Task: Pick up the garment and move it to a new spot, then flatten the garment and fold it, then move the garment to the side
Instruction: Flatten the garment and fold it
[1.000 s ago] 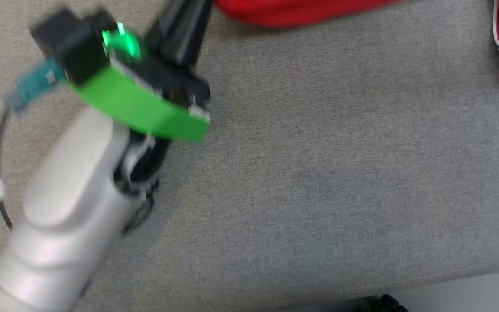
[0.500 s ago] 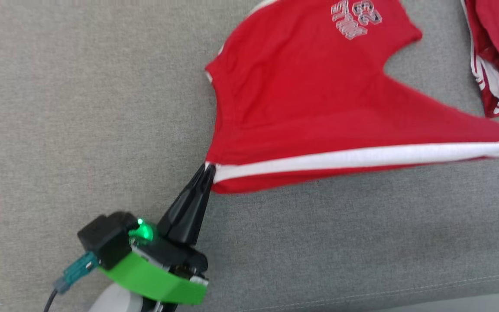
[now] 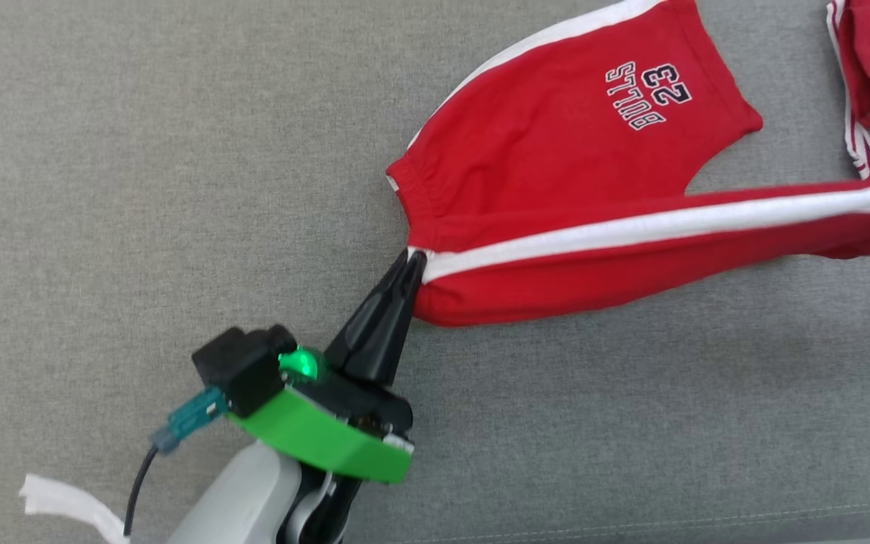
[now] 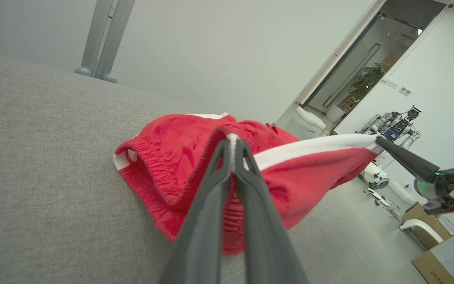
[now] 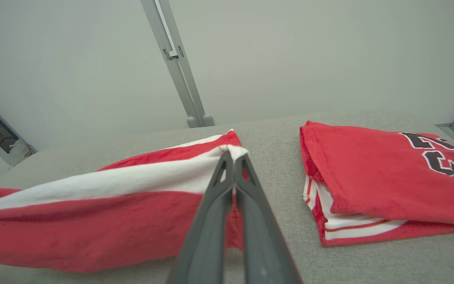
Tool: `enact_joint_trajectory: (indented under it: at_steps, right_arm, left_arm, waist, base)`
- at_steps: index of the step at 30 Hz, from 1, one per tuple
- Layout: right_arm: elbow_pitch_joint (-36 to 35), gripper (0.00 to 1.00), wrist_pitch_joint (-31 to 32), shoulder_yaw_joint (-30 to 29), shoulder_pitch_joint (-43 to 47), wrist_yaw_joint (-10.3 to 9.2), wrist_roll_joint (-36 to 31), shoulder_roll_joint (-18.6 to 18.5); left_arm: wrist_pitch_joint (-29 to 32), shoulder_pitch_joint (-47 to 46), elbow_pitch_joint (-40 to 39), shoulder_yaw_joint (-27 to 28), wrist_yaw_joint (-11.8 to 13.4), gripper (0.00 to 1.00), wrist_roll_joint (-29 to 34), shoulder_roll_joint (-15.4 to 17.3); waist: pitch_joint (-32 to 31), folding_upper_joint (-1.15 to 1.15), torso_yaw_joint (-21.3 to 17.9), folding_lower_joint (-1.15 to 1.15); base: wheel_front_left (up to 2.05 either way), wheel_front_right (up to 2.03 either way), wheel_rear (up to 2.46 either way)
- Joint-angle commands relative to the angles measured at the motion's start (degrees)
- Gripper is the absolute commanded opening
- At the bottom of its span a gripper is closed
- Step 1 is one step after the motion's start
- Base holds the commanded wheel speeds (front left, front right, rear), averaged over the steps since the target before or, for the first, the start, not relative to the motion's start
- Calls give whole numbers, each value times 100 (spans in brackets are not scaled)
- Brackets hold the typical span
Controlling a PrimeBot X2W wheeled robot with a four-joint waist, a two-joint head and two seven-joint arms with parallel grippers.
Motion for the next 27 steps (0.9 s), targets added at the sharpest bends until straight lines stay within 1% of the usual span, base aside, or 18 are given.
enact_joint_trajectory:
  at_steps: [1, 9, 14, 16, 21, 27]
  right_arm:
    - [155, 0, 62, 88, -333, -9, -75, -95]
    - [1235, 0, 456, 916, -2070, -8, -289, -680]
    - [1816, 0, 637, 1481, -3119, -9, -266, -955]
    - [2034, 0, 701, 1721, -3554, -9, -311, -1073]
    - [2490, 0, 888, 2306, -4518, -9, -347, -1237]
    - [3097, 0, 1016, 3107, -5591, -9, -505, -1298]
  left_arm:
    - [18, -224, 121, 27, 25, 0, 13, -30]
    - [212, -1016, 657, 266, 246, 0, -141, -330]
    - [458, -1571, 983, 401, 407, 0, -248, -421]
    - [524, -1791, 1081, 421, 434, 0, -229, -441]
    - [771, -2250, 1371, 458, 578, 0, -232, -478]
    - [1018, -2705, 1742, 509, 875, 0, -214, -533]
  waist:
    - [147, 0, 66, 0]
    - [519, 0, 164, 0]
    - [811, 0, 223, 0]
    - [935, 0, 250, 0]
    - [1210, 0, 323, 0]
    - [1487, 0, 413, 0]
  base:
    - [0, 0, 0]
    - [0, 0, 0]
    - [0, 0, 0]
    - [0, 0, 0]
    - [0, 0, 0]
    - [0, 0, 0]
